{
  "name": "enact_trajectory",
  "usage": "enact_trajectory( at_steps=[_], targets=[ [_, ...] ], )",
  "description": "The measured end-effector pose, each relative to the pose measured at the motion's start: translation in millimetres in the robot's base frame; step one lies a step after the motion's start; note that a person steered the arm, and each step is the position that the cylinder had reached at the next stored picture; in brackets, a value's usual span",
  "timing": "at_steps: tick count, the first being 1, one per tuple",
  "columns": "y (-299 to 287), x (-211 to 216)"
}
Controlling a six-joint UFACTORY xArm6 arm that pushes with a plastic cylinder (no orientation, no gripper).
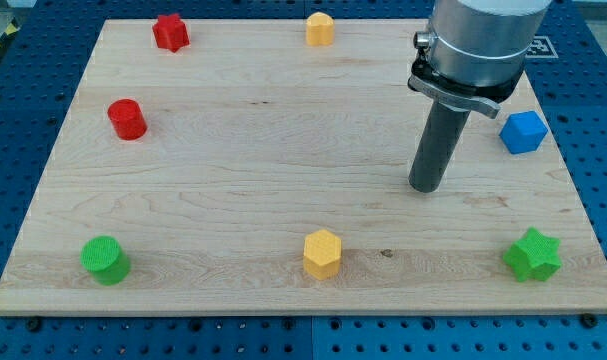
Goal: Move your arm to the bottom of the blue cube
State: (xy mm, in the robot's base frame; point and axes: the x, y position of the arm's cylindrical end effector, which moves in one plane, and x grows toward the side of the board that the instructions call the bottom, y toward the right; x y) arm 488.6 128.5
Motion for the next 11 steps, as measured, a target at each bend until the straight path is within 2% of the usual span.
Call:
enact_trajectory(
  at_steps=[2, 4, 5, 7, 8, 11],
  targets=[
    [-1.7, -2.8],
    [-7.6, -34.3],
    [3.8, -34.3],
    [83.4, -27.7],
    [104.7, -23.5],
    [125.4, -26.9]
  ],
)
